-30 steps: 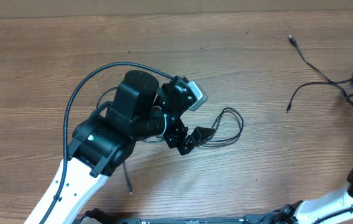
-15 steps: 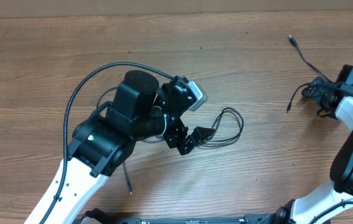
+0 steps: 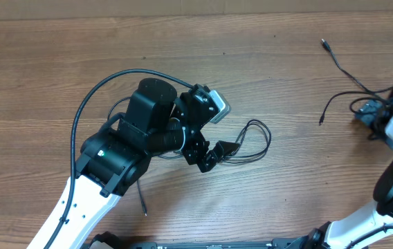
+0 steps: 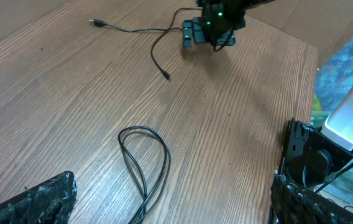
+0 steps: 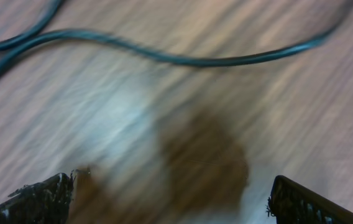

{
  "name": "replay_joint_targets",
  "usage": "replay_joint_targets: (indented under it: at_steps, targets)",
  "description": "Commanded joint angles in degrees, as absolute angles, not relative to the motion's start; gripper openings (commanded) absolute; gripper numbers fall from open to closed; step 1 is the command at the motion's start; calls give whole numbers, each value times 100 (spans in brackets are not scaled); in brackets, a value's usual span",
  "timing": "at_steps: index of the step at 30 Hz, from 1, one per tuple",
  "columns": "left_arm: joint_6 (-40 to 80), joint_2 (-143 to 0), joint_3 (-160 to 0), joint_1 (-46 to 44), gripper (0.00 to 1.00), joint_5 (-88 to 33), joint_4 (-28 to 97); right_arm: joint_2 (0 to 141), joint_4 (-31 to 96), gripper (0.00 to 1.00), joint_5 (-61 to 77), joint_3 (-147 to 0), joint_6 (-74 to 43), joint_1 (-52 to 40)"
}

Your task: Untangle cables

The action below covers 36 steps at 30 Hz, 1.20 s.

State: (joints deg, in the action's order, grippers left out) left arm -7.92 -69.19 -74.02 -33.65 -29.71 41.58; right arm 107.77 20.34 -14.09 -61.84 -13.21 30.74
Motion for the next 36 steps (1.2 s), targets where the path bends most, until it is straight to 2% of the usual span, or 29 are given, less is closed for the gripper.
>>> replay_joint_targets:
  at_steps: [1, 16, 24, 36]
  targets:
    - [-860, -6932, -7507, -3339, 100, -2941, 4141, 10615, 1916, 100, -1439, -6222, -1000, 3339]
    - [-860, -6934, -7507, -3339, 100, -2941, 4141, 11076, 1483, 100, -1389, -6222, -1, 3800]
    - [-860, -6934, -7507, -3339, 100, -2941, 4141, 11734, 1138, 100, -1387, -6222, 54, 3802]
    - [-860, -6934, -7507, -3339, 99, -2941, 4141, 12352, -281, 100, -1059, -6222, 47, 3802]
